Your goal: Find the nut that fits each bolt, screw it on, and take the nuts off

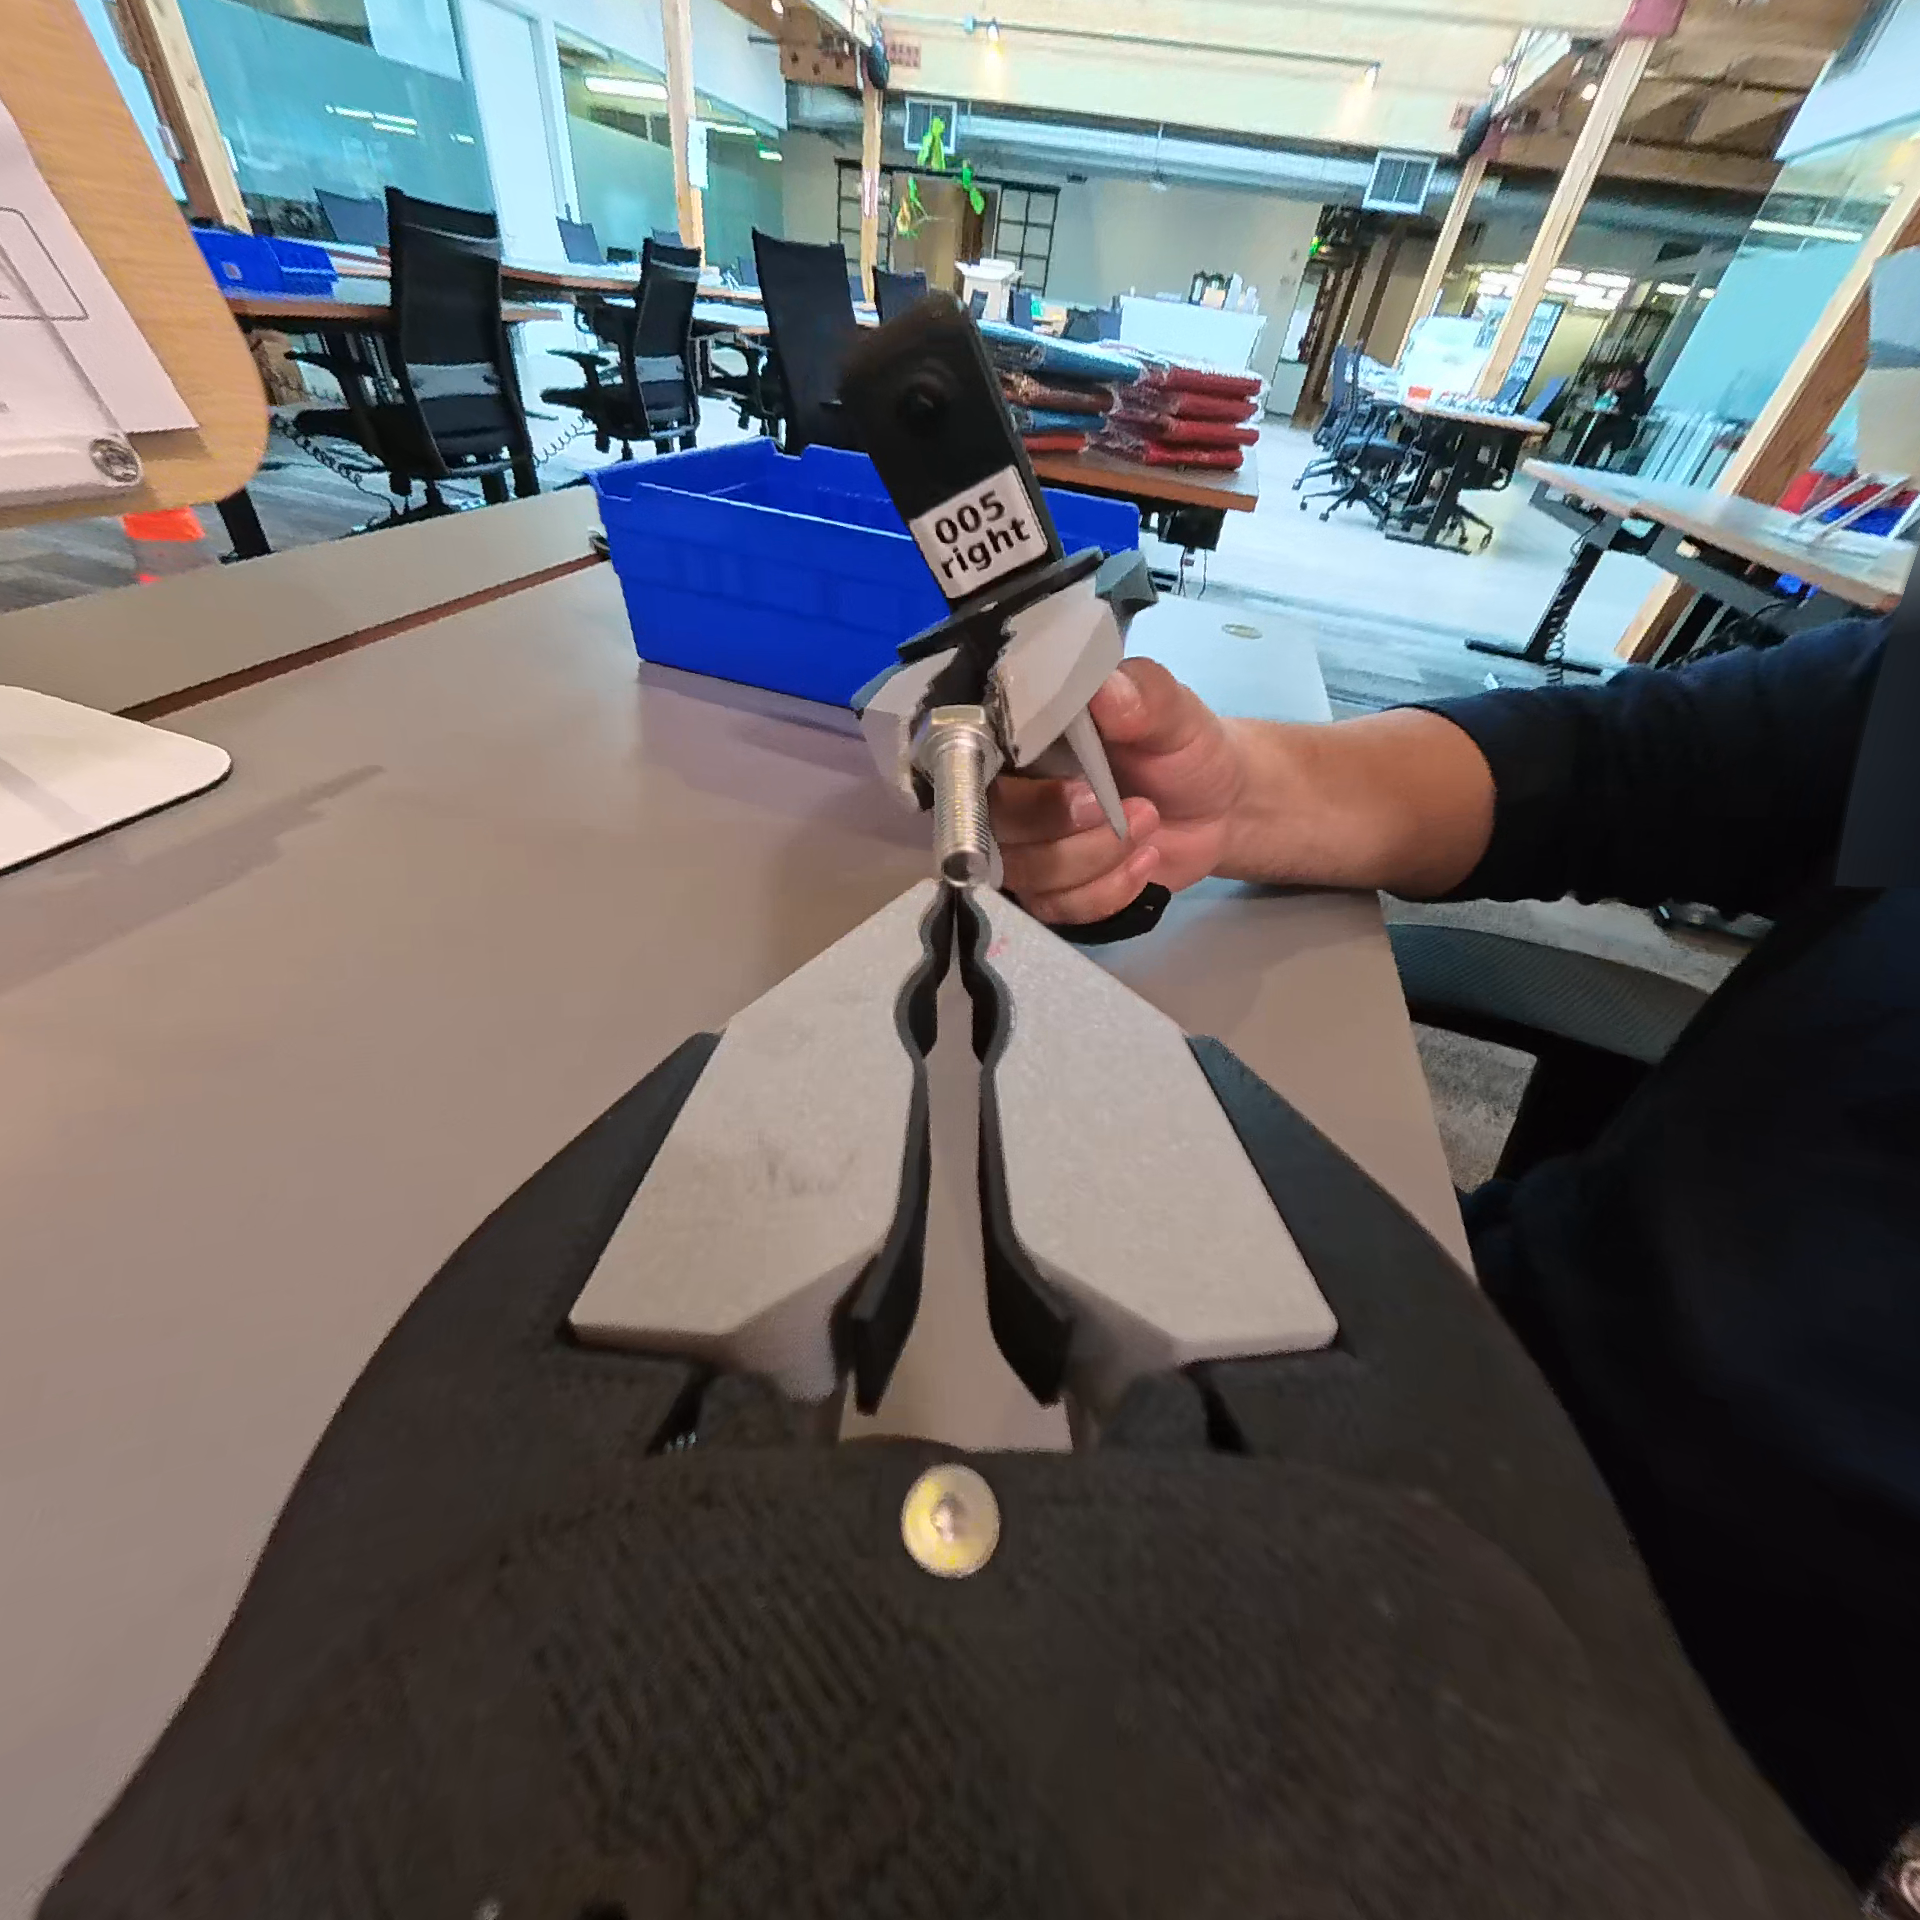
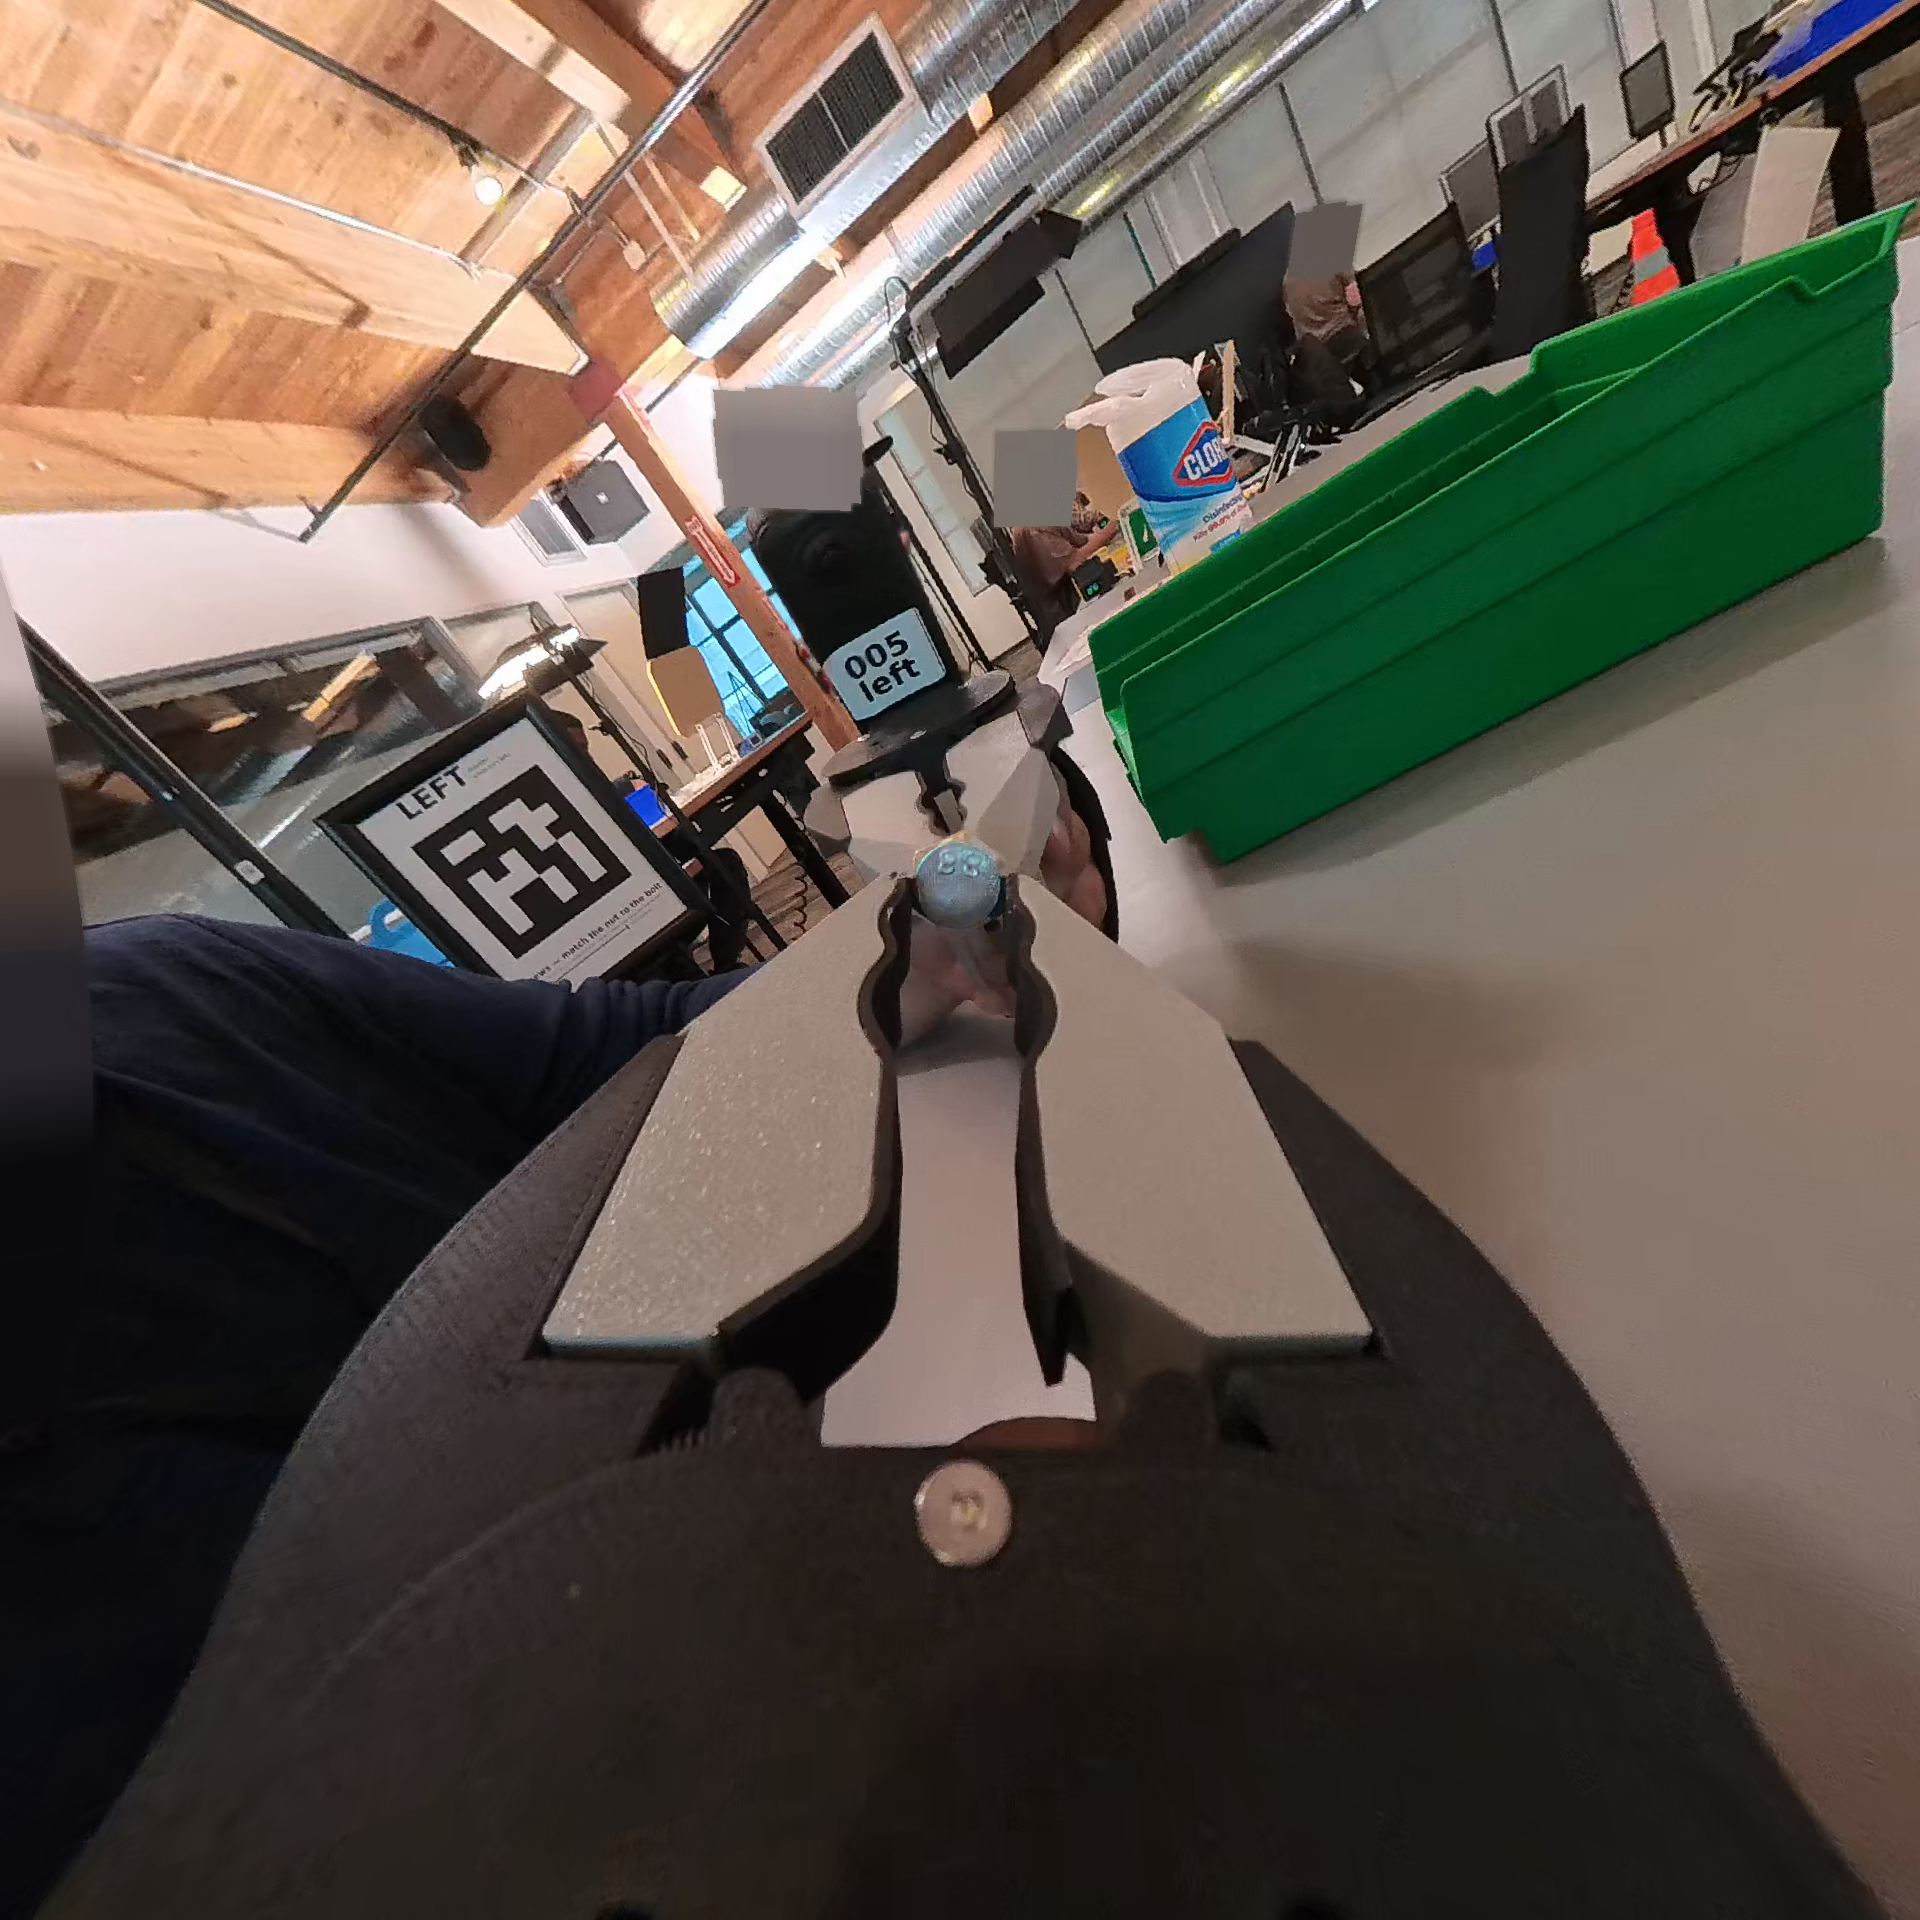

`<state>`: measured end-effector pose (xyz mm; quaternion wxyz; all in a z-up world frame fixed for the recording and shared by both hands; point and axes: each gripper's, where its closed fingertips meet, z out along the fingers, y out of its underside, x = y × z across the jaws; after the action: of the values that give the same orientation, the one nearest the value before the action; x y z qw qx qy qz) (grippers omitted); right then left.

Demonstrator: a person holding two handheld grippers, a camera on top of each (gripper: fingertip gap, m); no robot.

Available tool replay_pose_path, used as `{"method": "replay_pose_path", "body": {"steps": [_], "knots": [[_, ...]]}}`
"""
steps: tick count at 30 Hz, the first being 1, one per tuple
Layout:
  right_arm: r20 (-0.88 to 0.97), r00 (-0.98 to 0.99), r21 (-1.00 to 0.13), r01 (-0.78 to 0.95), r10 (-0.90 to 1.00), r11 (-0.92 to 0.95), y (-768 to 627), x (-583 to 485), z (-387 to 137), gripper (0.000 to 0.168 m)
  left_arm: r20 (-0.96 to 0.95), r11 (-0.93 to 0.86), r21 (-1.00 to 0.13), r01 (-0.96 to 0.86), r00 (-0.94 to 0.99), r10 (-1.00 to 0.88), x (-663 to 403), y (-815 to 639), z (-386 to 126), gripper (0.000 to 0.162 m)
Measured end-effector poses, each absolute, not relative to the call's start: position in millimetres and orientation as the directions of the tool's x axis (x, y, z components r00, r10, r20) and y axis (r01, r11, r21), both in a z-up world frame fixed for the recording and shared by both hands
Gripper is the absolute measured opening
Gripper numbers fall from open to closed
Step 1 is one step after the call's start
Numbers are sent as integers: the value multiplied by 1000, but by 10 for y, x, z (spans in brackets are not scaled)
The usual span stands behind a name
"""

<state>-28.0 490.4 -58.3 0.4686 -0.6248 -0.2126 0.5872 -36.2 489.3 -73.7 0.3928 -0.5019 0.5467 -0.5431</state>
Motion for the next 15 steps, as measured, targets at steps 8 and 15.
{"method": "replay_pose_path", "body": {"steps": [8, 15], "knots": [[-557, 216, -827, -238, 802, -510, 4908, -384, -735, 14, 194, -187, -981, -51, -199, -961, -383, 4942, -613, 12], [-564, 204, -822, -224, 800, -523, 4900, -425, -781, 14, 215, -211, -977, -43, -209, -954, -354, 4925, -603, 19]]}}
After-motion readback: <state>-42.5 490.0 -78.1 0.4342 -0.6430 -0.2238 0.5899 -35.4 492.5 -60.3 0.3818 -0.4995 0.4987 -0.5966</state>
